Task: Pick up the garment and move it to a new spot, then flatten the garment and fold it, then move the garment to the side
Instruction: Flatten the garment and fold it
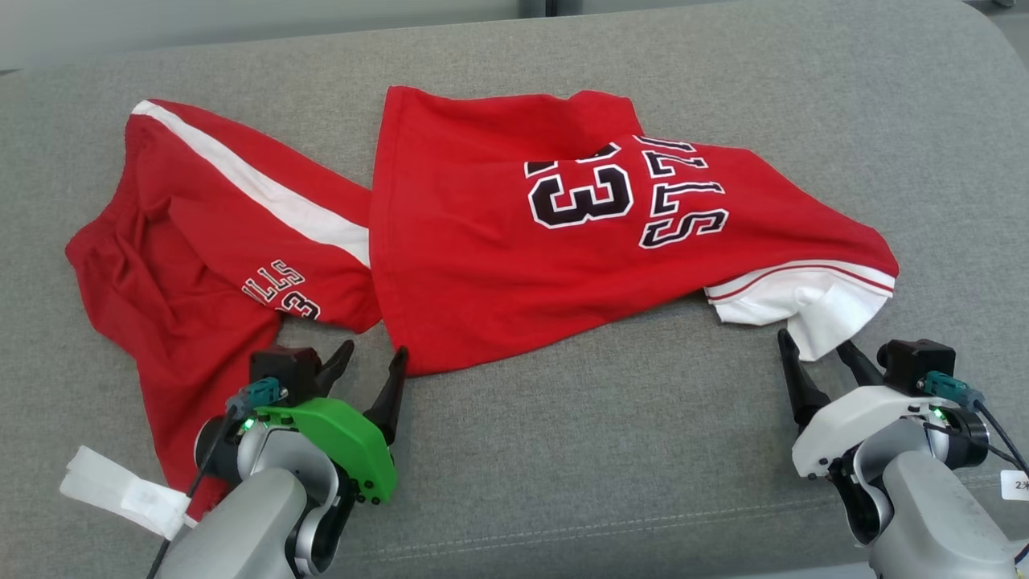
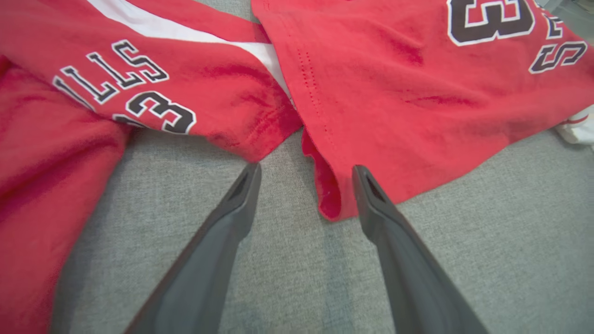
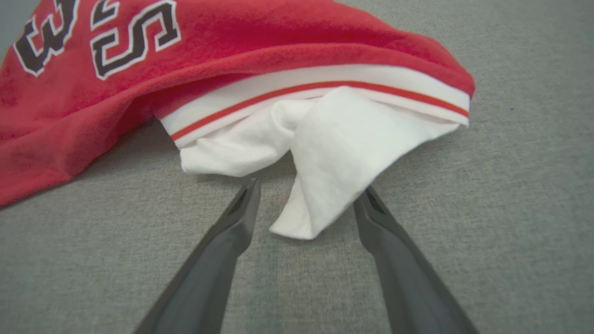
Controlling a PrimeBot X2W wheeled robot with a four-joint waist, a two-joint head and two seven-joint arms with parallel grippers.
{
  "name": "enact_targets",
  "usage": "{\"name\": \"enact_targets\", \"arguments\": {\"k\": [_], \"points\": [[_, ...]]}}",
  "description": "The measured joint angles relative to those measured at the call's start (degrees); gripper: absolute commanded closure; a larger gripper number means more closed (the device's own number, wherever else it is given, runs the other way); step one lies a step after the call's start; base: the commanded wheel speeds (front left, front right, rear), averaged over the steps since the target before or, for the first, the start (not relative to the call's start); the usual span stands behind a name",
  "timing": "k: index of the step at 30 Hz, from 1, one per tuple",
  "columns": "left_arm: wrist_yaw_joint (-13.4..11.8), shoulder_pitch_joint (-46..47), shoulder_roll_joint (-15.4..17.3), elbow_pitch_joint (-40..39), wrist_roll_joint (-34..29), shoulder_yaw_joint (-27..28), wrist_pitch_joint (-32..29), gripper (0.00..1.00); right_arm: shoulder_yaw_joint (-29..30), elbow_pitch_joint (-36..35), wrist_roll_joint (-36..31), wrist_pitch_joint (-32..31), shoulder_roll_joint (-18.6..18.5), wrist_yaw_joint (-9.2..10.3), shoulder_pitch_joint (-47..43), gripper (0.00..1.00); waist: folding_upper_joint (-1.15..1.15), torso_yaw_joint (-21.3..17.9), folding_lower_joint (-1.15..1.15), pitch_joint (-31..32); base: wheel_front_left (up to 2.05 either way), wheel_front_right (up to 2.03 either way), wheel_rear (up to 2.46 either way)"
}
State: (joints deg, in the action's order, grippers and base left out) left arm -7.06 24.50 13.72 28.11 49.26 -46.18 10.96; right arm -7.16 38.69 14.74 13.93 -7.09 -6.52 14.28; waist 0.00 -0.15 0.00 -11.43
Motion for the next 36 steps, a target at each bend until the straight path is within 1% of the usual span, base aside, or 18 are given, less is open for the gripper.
{"name": "enact_targets", "arguments": {"k": [3, 4, 5, 7, 8, 9, 10, 11, 12, 13, 14, 19, 22, 28, 32, 33, 36], "points": [[0.0, -0.4, -0.2, -0.5, 0.7, -0.2, -1.0, 0.0, 0.3, 0.6, 0.1, 0.2, -0.1, 0.0, 0.6, 0.0, 0.0, 0.3, 0.0, -0.5, 0.0, 0.0, 0.0], [0.1, -0.6, -0.2, -0.5, 0.9, -0.3, -1.4, 0.0, 0.3, 1.0, 0.1, 0.2, -0.1, 0.0, 0.8, 0.1, 0.0, 0.3, 0.0, -0.6, 0.0, 0.0, 0.0], [0.1, -0.8, -0.2, -0.5, 1.1, -0.3, -1.5, 0.0, 0.3, 1.2, 0.4, 0.2, 0.0, 0.0, 0.8, 0.16, 0.0, 0.4, 0.0, -0.7, 0.0, 0.0, 0.0], [0.3, -1.2, -0.2, -0.5, 1.5, -0.3, -1.9, 0.0, 0.3, 1.6, 0.6, 0.2, 0.0, 0.0, 0.8, 0.22, 0.0, 0.4, 0.0, -0.8, 0.0, 0.0, 0.0], [0.5, -1.2, -0.2, -0.5, 1.8, -0.2, -2.0, 0.0, 0.2, 1.9, 0.6, 0.2, 0.1, 0.0, 0.8, 0.24, 0.0, 0.4, 0.0, -0.8, 0.0, 0.0, 0.0], [0.5, -1.3, -0.2, -0.5, 2.4, -0.2, -2.2, 0.0, 0.2, 2.1, 0.6, 0.2, 0.1, 0.0, 0.8, 0.33, 0.0, 0.3, 0.0, -0.8, 0.0, 0.0, 0.0], [0.5, -1.3, -0.2, -0.5, 2.7, -0.2, -2.4, 0.0, 0.1, 2.3, 0.6, 0.2, 0.1, -0.01, 0.8, 0.58, 0.0, 0.3, 0.0, -0.9, 0.0, 0.0, 0.0], [0.5, -1.4, -0.2, -0.5, 2.8, -0.2, -2.4, 0.0, 0.0, 2.5, 0.8, 0.2, 0.1, -0.01, 0.8, 0.71, 0.0, 0.2, 0.0, -0.9, 0.0, 0.0, 0.0], [0.6, -1.4, -0.1, -0.5, 2.9, -0.2, -2.4, 0.0, -0.1, 2.7, 1.0, 0.2, 0.2, -0.01, 0.8, 0.79, 0.0, 0.2, 0.0, -0.9, 0.0, 0.0, 0.0], [0.6, -1.4, -0.1, -0.5, 2.9, -0.2, -2.4, 0.0, -0.1, 2.7, 1.2, 0.2, 0.3, -0.01, 0.8, 0.95, 0.0, 0.1, 0.0, -1.0, 0.0, 0.0, 0.0], [0.8, -1.4, -0.1, -0.6, 2.9, -0.2, -2.4, 0.0, -0.2, 2.7, 1.3, 0.2, 0.4, -0.02, 0.8, 1.0, 0.0, 0.0, 0.0, -1.0, 0.0, 0.0, 0.0], [1.6, -1.4, -0.1, -0.8, 3.0, -0.2, -2.9, 0.0, -0.4, 2.3, 2.0, 0.2, 0.3, -0.13, 1.7, 1.0, 0.0, -0.4, 0.0, -1.0, 0.0, 0.0, 0.0], [1.6, -1.6, -0.1, -0.7, 3.3, -0.1, -2.9, 0.0, -0.9, 0.8, 2.0, 0.2, 0.2, -0.42, 2.9, 1.0, 0.0, -0.8, 0.0, -0.8, 0.0, 0.0, 0.0], [3.9, -1.8, -0.2, -0.8, 3.5, -0.5, -3.4, 0.0, -1.2, -2.7, 2.6, 0.2, -0.6, -0.54, 4.5, 1.0, 0.0, -1.7, 0.0, -0.4, 0.0, 0.0, 0.0], [4.8, -1.8, -0.5, -0.9, 3.8, -1.0, -3.7, 0.0, -1.3, -5.1, 3.5, 0.2, -0.9, -0.54, 5.2, 1.0, 0.0, -2.2, 0.0, -0.1, 0.0, 0.0, 0.0], [5.7, -1.8, -0.9, -1.0, 4.0, -1.4, -3.9, 0.0, -1.3, -6.1, 3.7, 0.2, -1.3, -0.54, 5.2, 1.0, 0.0, -2.3, 0.0, 0.0, 0.0, 0.0, 0.0], [6.7, -1.8, -1.4, -1.3, 4.0, -2.0, -3.9, 0.0, -2.0, -7.2, 4.4, 0.2, -1.7, -0.54, 5.2, 1.0, 0.0, -2.5, 0.0, 0.0, 0.0, 0.0, 0.0]]}}
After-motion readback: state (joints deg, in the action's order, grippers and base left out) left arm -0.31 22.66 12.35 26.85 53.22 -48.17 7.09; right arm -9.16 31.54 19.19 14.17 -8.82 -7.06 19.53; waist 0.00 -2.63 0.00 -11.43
